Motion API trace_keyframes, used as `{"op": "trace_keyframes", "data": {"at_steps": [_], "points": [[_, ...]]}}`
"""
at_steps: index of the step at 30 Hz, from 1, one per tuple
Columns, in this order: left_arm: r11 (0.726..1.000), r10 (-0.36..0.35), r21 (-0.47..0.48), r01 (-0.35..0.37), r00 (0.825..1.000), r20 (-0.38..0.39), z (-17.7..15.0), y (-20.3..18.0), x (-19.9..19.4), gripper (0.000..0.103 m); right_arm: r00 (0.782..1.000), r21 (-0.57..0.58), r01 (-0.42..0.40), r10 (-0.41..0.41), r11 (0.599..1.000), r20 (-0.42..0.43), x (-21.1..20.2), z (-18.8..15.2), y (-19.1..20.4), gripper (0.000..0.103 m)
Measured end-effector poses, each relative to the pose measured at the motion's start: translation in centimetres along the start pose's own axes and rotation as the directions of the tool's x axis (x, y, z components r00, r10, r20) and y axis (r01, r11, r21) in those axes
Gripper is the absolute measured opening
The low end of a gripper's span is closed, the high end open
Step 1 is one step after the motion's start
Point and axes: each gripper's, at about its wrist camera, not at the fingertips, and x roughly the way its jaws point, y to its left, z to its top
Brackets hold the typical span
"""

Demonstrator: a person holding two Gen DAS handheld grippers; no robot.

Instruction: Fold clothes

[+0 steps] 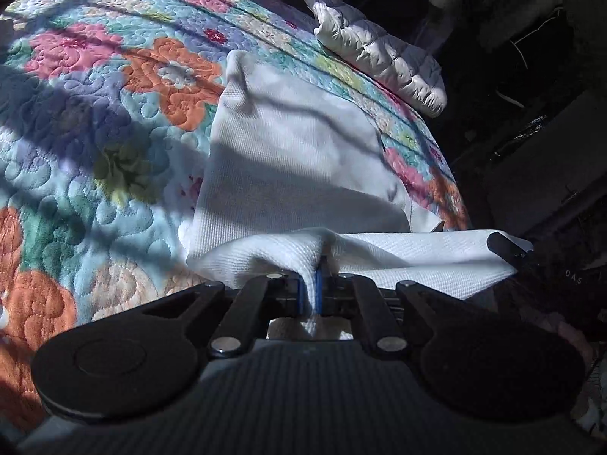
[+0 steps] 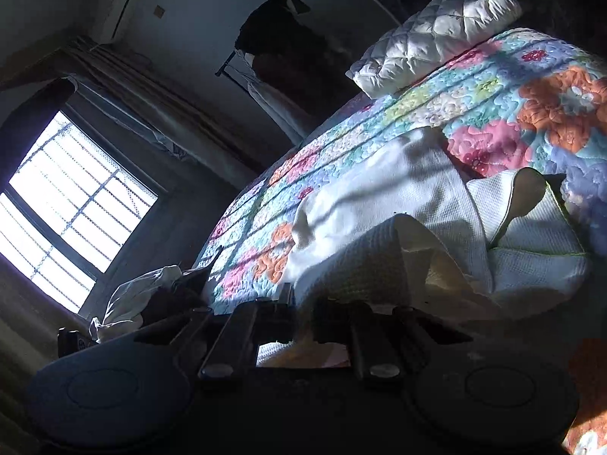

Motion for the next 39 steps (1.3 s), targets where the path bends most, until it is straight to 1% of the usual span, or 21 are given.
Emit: {"op": "trace_keyframes", "data": {"at_steps": [2,4,7,10,12,13,15,16,17,18,20,24,26,29,30,31,33,34,35,37,39], "points": [[0.995,0.073,0.072,-0.075,0.997,0.026,2.6,-0.7,1.8,0.005,0.998,-0.11,0.06,-0.058,0.992,0.021,2.6,1.7,1.1,0.012],[0.988,0.12,0.098,-0.123,0.992,0.034,5.0,-0.7,4.2,0.005,0.992,-0.225,0.125,-0.118,0.966,0.046,5.3,3.3,2.2,0.012],[0.975,0.188,0.119,-0.19,0.982,0.031,8.8,-0.3,8.5,0.005,0.978,-0.306,0.207,-0.195,0.929,0.068,9.6,4.9,2.5,0.012],[0.974,0.205,0.088,-0.208,0.978,0.035,12.1,0.5,11.5,0.005,0.972,-0.265,0.233,-0.226,0.935,0.058,13.3,8.3,1.1,0.012],[0.986,0.166,-0.042,-0.163,0.984,0.061,14.5,1.8,13.0,0.005,0.966,-0.237,0.258,-0.251,0.937,0.059,15.7,10.5,0.3,0.012],[0.983,0.169,-0.086,-0.163,0.983,0.067,15.3,2.3,13.9,0.005,0.96,-0.256,0.281,-0.275,0.925,0.059,16.9,11.5,0.1,0.012],[0.971,0.186,-0.168,-0.172,0.98,0.073,17.1,3.4,15.9,0.007,0.94,-0.327,0.329,-0.342,0.886,0.021,20.0,13.3,-0.2,0.013],[0.959,0.241,-0.161,-0.232,0.97,0.043,17.6,3.3,17.2,0.009,0.935,-0.321,0.333,-0.355,0.886,-0.01,21.1,14.0,-0.8,0.015],[0.943,0.305,-0.142,-0.302,0.952,0.006,18.0,3.1,18.5,0.009,0.936,-0.27,0.323,-0.348,0.907,-0.05,21.9,14.6,-1.7,0.018],[0.935,0.336,-0.117,-0.335,0.942,-0.01,18.1,2.9,19.2,0.009,0.938,-0.207,0.31,-0.334,0.928,-0.091,22.7,15.1,-2.6,0.02],[0.938,0.335,-0.089,-0.334,0.942,-0.004,18.2,2.6,19.6,0.009,0.94,-0.157,0.3,-0.319,0.941,-0.117,23.1,15.4,-3.3,0.023],[0.962,0.258,-0.094,-0.255,0.966,0.024,18.9,3.1,18.7,0.009,0.943,-0.249,0.306,-0.329,0.919,-0.056,21.9,14.4,-2.0,0.031],[0.966,0.227,-0.139,-0.216,0.971,0.069,19.1,3.6,17.4,0.01,0.946,-0.286,0.303,-0.324,0.909,-0.026,21.6,14.2,-1.8,0.033],[0.97,0.152,-0.208,-0.129,0.984,0.096,19.3,5.1,16.5,0.011,0.942,-0.293,0.313,-0.334,0.903,-0.021,21.7,14.7,-2.3,0.033],[0.962,0.131,-0.25,-0.105,0.987,0.089,19.3,5.8,16.4,0.011,0.939,-0.274,0.326,-0.344,0.905,-0.017,21.8,15.0,-2.7,0.033],[0.94,0.132,-0.325,-0.101,0.989,0.073,19.1,6.7,16.3,0.011,0.932,-0.25,0.35,-0.362,0.903,-0.002,21.8,15.3,-3.1,0.033],[0.872,0.138,-0.479,-0.103,0.99,0.038,18.7,8.5,16.1,0.011,0.916,-0.213,0.397,-0.401,0.893,0.029,21.7,15.8,-3.7,0.034],[0.854,0.142,-0.51,-0.104,0.989,0.036,18.4,9.0,16.1,0.012,0.912,-0.213,0.407,-0.408,0.888,0.041,21.7,16.0,-3.8,0.034],[0.853,0.146,-0.512,-0.103,0.988,0.046,18.4,9.0,15.9,0.012,0.911,-0.216,0.409,-0.409,0.887,0.047,21.6,16.0,-3.9,0.034],[0.879,0.18,-0.459,-0.131,0.982,0.065,18.6,8.3,15.6,0.012,0.915,-0.224,0.401,-0.401,0.889,0.045,21.3,15.8,-3.7,0.034],[0.905,0.205,-0.397,-0.154,0.975,0.089,18.9,7.4,15.2,0.012,0.93,-0.252,0.36,-0.367,0.898,0.019,21.2,15.1,-3.1,0.038]]}}
